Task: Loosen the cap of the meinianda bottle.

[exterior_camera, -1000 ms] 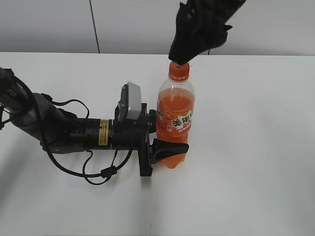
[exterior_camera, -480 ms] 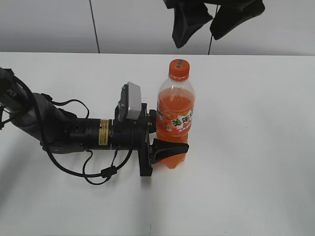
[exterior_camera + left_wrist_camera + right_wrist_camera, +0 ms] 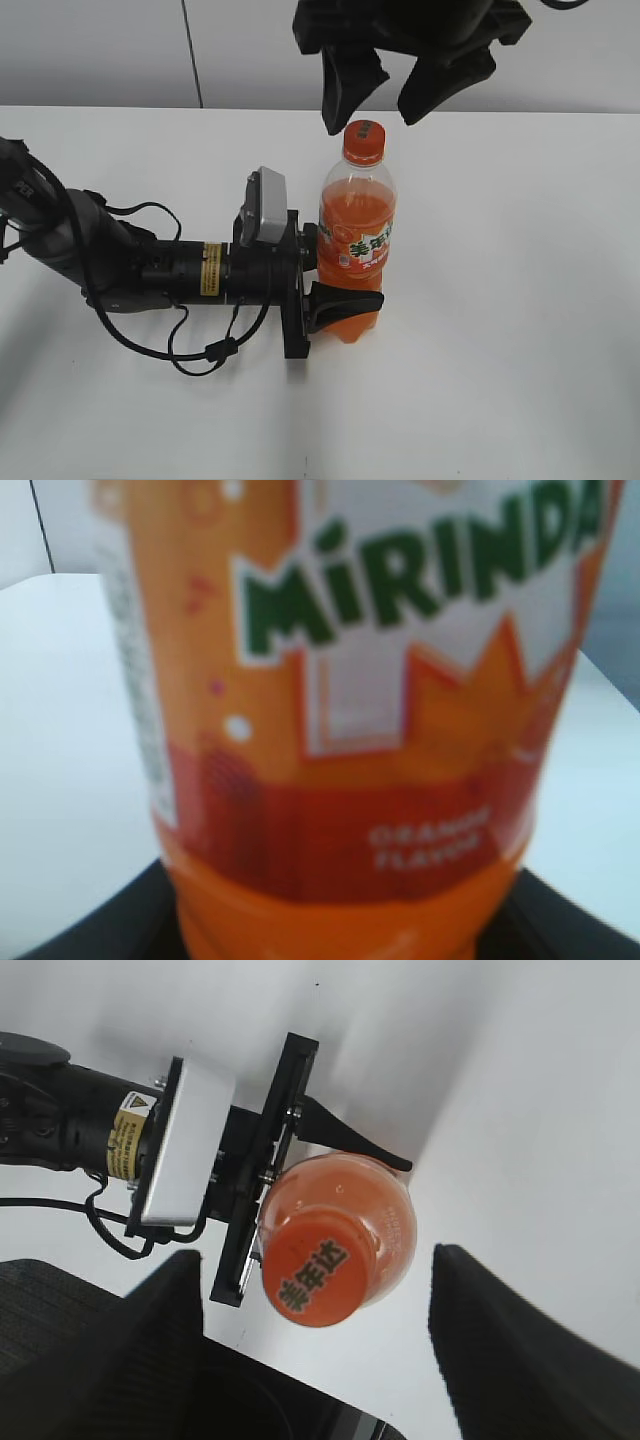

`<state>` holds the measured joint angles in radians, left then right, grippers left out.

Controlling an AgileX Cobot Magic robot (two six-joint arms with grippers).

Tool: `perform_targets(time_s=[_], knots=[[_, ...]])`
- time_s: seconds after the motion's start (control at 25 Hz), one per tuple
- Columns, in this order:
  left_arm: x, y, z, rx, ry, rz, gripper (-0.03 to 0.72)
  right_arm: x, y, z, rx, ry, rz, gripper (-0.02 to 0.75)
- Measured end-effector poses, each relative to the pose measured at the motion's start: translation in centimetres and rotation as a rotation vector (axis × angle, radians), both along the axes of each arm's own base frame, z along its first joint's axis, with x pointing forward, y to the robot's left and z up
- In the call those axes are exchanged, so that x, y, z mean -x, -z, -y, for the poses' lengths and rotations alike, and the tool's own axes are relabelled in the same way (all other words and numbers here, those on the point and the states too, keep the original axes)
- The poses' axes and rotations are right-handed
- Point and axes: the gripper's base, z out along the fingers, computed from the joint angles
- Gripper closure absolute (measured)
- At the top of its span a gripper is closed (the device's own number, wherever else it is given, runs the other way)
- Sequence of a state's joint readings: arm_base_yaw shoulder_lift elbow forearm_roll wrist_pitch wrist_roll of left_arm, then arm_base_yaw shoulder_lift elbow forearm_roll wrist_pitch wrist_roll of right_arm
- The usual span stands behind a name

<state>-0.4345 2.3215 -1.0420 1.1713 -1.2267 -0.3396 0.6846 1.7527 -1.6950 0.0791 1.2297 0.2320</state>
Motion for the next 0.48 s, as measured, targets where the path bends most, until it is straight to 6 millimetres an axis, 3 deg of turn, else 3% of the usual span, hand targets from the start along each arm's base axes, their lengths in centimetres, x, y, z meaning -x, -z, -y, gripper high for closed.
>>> perform_targets(time_s=[0.48], knots=[[0.00,0.00,0.00,0.000,0.000,-0.001,0.294,0.02,0.00,-0.02,0.000,-0.010,0.001,0.213]])
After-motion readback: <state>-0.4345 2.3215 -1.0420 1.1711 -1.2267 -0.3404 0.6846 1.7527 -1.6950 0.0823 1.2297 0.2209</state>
